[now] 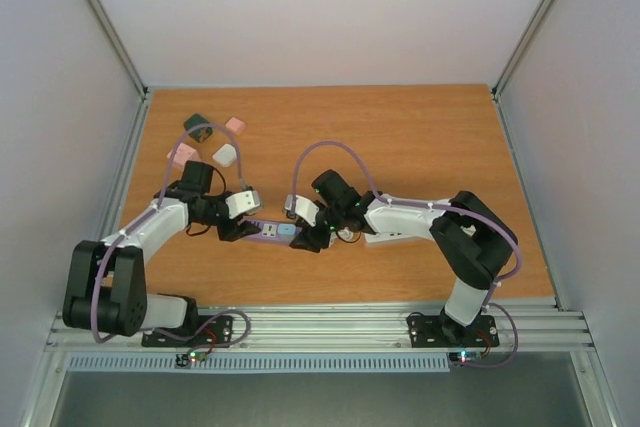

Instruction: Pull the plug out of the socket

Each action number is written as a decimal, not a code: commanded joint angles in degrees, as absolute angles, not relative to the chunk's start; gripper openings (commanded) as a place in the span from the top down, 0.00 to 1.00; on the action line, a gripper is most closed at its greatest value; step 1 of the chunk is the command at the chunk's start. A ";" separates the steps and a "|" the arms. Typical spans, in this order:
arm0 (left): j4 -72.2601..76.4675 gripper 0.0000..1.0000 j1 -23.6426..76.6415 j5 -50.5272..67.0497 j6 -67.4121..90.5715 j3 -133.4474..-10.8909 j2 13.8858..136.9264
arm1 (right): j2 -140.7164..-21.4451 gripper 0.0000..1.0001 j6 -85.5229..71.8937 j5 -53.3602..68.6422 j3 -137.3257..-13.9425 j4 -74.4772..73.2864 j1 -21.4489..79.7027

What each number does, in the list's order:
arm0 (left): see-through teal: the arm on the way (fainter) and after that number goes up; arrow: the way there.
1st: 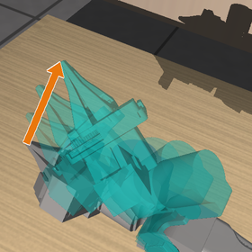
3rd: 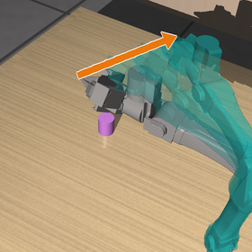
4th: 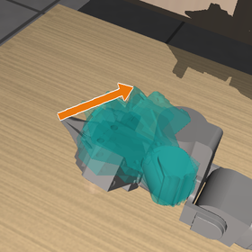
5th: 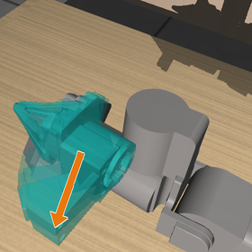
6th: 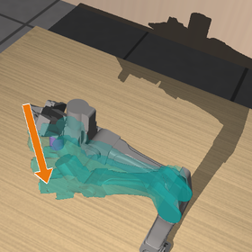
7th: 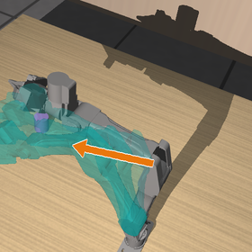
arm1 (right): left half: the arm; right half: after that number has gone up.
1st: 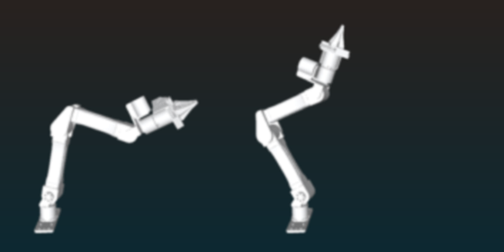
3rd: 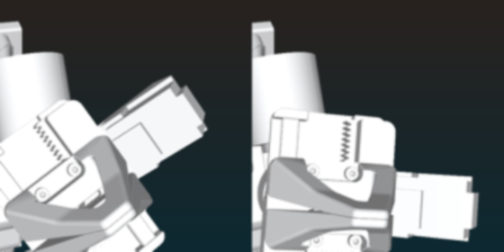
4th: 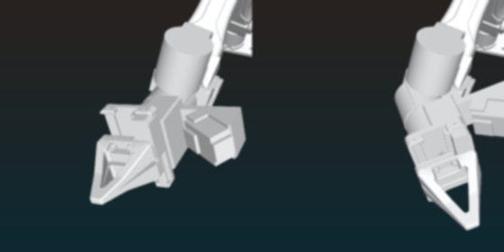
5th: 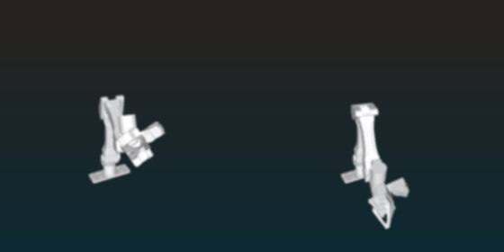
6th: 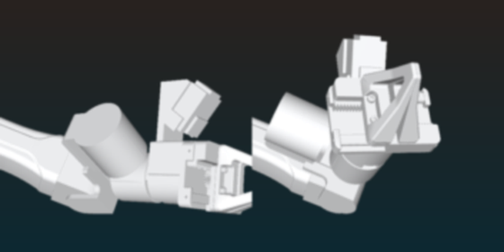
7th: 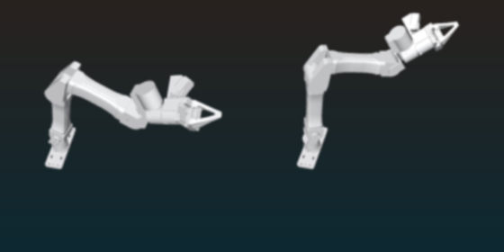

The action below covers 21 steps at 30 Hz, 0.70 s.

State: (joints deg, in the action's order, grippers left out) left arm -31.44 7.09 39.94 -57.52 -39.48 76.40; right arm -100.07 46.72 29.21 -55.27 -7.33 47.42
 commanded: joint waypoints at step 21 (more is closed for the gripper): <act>-31.39 0.62 9.49 33.09 -55.97 -40.91 82.77 | -102.22 0.71 48.69 26.12 -58.94 -3.62 50.80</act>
